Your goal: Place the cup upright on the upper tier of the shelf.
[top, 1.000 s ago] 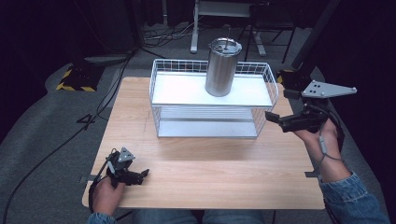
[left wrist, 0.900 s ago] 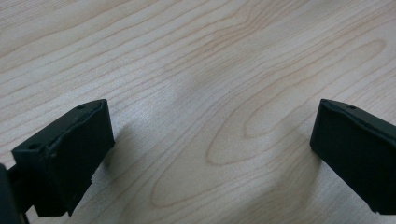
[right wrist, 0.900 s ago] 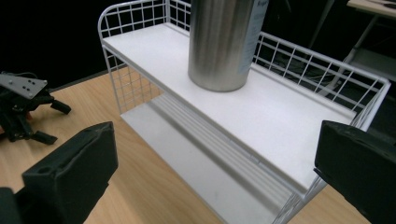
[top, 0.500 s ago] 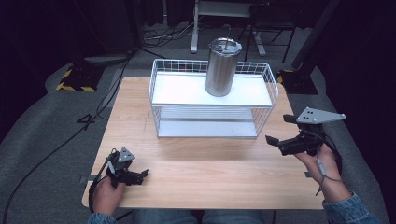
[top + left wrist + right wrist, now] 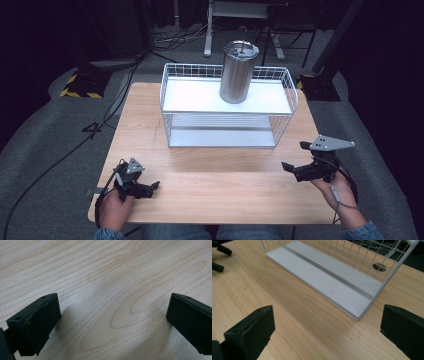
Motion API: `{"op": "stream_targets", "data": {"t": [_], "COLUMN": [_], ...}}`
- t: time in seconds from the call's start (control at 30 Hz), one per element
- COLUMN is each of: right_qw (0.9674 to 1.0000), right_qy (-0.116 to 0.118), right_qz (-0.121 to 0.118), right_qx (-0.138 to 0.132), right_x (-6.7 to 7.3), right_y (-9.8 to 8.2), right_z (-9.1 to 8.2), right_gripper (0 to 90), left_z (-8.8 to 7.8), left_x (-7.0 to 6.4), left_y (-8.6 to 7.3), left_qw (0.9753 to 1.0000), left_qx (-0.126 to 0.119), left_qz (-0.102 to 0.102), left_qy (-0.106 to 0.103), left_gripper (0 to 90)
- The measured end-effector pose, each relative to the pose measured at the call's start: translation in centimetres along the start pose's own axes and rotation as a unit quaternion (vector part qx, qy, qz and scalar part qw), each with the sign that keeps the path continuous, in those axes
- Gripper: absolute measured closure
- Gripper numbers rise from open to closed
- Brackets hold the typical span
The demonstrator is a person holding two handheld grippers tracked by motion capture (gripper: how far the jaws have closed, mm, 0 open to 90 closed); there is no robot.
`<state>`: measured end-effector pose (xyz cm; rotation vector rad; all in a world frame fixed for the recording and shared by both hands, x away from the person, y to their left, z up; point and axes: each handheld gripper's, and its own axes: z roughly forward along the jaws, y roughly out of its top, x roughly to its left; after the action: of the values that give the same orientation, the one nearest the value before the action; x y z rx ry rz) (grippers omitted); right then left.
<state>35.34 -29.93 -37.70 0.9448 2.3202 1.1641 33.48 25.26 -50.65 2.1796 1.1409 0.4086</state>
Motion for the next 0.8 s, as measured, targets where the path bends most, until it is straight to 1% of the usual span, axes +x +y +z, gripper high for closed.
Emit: {"op": "stream_targets", "data": {"t": [0.2,0.33,0.43,0.5,0.63,0.7,0.8], "right_qw": [0.9995,0.9988,0.9986,0.9985,0.9986,0.9984,0.9982], "right_qy": [0.016,0.025,0.029,0.028,0.025,0.027,0.023], "right_qz": [0.025,0.035,0.040,0.044,0.042,0.044,0.044], "right_qx": [0.013,0.021,0.022,0.020,0.020,0.024,0.033], "right_x": [0.2,0.4,0.5,0.6,0.9,1.0,1.1], "right_y": [-2.4,-3.9,-4.7,-5.3,-6.3,-7.0,-7.7], "right_z": [1.7,3.0,3.6,4.0,4.7,5.1,5.6], "right_gripper": [0.3,0.6,0.9,2.0,4.6,5.7,6.7], "left_z": [0.0,0.0,0.0,0.0,0.0,0.0,0.0], "left_x": [0.0,0.0,0.0,0.0,0.0,0.0,0.0], "left_y": [0.0,0.0,0.0,0.0,0.0,0.0,0.0], "left_qw": [1.0000,1.0000,1.0000,1.0000,1.0000,1.0000,1.0000], "left_qx": [0.000,0.000,0.000,0.000,0.000,0.000,0.000], "left_qz": [0.000,-0.001,0.000,0.000,0.000,0.000,0.000], "left_qy": [0.000,0.000,0.000,0.000,0.000,0.000,0.000], "left_gripper": [0.0,0.0,0.0,0.0,0.0,0.0,0.0]}}
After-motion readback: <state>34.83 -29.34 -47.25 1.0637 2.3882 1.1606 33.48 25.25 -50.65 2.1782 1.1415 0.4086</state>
